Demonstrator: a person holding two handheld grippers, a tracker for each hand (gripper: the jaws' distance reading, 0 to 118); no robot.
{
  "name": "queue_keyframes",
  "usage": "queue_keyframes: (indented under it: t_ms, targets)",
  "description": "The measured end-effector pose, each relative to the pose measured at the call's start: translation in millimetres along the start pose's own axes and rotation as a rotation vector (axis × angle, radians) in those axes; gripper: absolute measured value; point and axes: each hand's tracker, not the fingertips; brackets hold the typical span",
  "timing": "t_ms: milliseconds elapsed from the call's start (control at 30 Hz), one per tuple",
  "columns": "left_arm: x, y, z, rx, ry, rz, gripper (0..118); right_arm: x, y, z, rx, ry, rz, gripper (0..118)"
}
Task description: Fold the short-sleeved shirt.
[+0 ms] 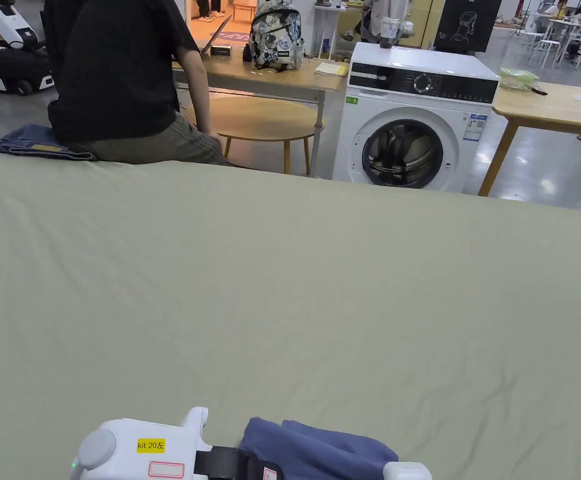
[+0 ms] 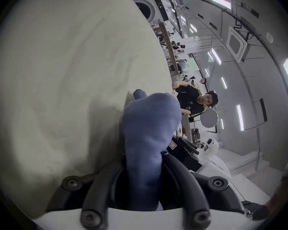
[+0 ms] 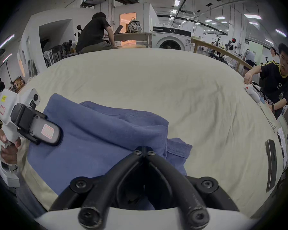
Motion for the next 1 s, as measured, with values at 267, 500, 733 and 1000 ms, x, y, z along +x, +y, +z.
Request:
queue_keyframes:
  t_ms: [267, 500, 733, 1000]
  targets:
    - [23.3, 6.3, 39.0, 0.033, 0.009, -0.006, 14, -12.9, 31.5, 20.8, 0.079, 0.018, 0.038, 0]
    - [42.8, 24.2, 139.5, 0.145, 0.117, -0.045, 14, -41.2, 78.1, 21.9, 0.130, 0.051, 0.060, 0]
    - [39.2, 45.6, 272.3, 0.298, 0.253, -0.056, 14, -76.7, 100.3, 9.1, 0.111, 0.098, 0.092, 0]
    - [7.9, 64.8, 390.0, 0.326, 0.398, 0.012, 14, -102.3, 100.7, -4.4, 0.075, 0.132, 0.129, 0]
